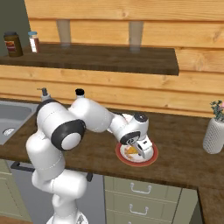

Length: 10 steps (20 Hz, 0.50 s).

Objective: From the different types of pastries on the counter, select a croissant and place it on the cutting board. Then retrieve a jar of jam from the cabinet and place it alongside the croissant on the cutting board.

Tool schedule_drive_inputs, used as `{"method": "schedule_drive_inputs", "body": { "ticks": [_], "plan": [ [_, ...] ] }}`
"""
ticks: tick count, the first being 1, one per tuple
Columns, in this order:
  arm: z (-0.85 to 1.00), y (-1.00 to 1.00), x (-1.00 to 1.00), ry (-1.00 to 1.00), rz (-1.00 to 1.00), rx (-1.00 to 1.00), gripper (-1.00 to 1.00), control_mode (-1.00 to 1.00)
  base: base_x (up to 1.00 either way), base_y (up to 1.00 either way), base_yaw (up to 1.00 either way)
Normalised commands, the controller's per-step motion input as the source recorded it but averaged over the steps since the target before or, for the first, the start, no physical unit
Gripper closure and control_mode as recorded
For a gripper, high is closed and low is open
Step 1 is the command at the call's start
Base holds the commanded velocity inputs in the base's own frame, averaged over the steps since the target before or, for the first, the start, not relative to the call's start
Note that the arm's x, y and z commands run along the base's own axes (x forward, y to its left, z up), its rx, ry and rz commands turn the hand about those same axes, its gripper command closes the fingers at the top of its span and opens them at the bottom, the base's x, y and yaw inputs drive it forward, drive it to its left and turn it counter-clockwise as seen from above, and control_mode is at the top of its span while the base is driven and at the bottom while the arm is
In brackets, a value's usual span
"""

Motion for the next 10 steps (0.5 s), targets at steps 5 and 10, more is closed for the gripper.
{"method": "schedule_drive_inputs", "body": {
  "ticks": [5, 10],
  "plan": [
    [0.61, 0.1, -0.08, -0.1, 0.0, 0.0, 1.0, -1.0, 0.0, 0.0, 0.0],
    [0.49, 0.45, -0.18, -0.1, 0.0, 0.0, 1.0, -1.0, 0.0, 0.0, 0.0]
  ]
}}
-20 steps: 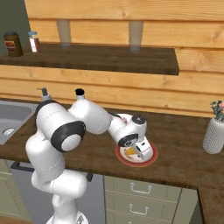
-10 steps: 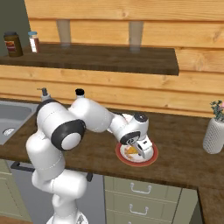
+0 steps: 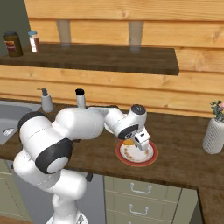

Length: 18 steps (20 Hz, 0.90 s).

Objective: From the different types of pastries on the counter, select a croissant and place it on the cutting board. Then retrieve a jar of jam from the cabinet and place it alongside the croissant on the cutting board.

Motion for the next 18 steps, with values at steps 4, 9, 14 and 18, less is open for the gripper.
{"method": "schedule_drive_inputs", "body": {
  "ticks": [4, 9, 14, 18],
  "plan": [
    [0.08, 0.79, -0.14, -0.03, 0.01, 0.0, 1.0, -1.0, 0.0, 0.0, 0.0],
    [0.1, 0.88, -0.1, -0.1, 0.1, 0.0, 1.0, -1.0, 0.0, 0.0, 0.0],
    [0.31, 0.87, -0.06, -0.1, 0.15, 0.0, 1.0, -1.0, 0.0, 0.0, 0.0],
    [0.33, 0.89, 0.01, -0.08, 0.16, 0.0, 1.0, -1.0, 0.0, 0.0, 0.0]
  ]
}}
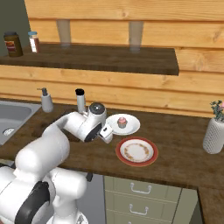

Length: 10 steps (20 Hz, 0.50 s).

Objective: From the different types of pastries on the counter, select a croissant and place it on the cutting board. Then retrieve a jar of jam from the cabinet and place it alongside the croissant on the cutting board.

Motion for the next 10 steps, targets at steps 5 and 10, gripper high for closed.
{"method": "schedule_drive_inputs", "body": {
  "ticks": [5, 10],
  "plan": [
    [0.14, 0.87, 0.2, -0.03, 0.17, 0.0, 1.0, -1.0, 0.0, 0.0, 0.0],
    [0.0, 0.71, 0.46, 0.0, 0.18, 0.0, 1.0, -1.0, 0.0, 0.0, 0.0]
  ]
}}
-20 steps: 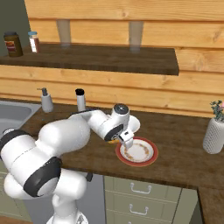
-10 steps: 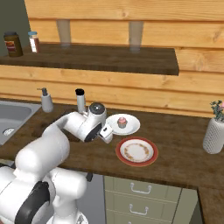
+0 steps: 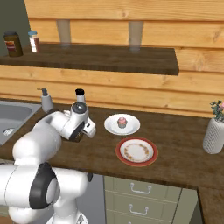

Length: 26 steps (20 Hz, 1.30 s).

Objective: From the different types of pastries on the counter, select a croissant and place it on the cutting board. Then retrieve a jar of jam from the cabinet and place it alongside the croissant on the cutting board.

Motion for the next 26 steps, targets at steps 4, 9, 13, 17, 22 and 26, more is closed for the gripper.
{"method": "schedule_drive_inputs", "body": {
  "ticks": [4, 9, 13, 17, 22, 26],
  "plan": [
    [0.12, 0.74, 0.23, 0.0, 0.17, 0.0, 1.0, -1.0, 0.0, 0.0, 0.0],
    [0.01, 0.54, 0.13, 0.0, 0.12, 0.0, 1.0, -1.0, 0.0, 0.0, 0.0],
    [0.0, 0.08, 0.27, 0.0, 0.09, 0.0, 1.0, -1.0, 0.0, 0.0, 0.0],
    [-0.02, 0.02, 0.26, 0.0, 0.06, 0.0, 1.0, -1.0, 0.0, 0.0, 0.0],
    [-0.03, 0.09, 0.03, 0.0, 0.07, 0.0, 1.0, -1.0, 0.0, 0.0, 0.0],
    [-0.01, 0.02, 0.01, 0.0, 0.06, 0.0, 1.0, -1.0, 0.0, 0.0, 0.0]
  ]
}}
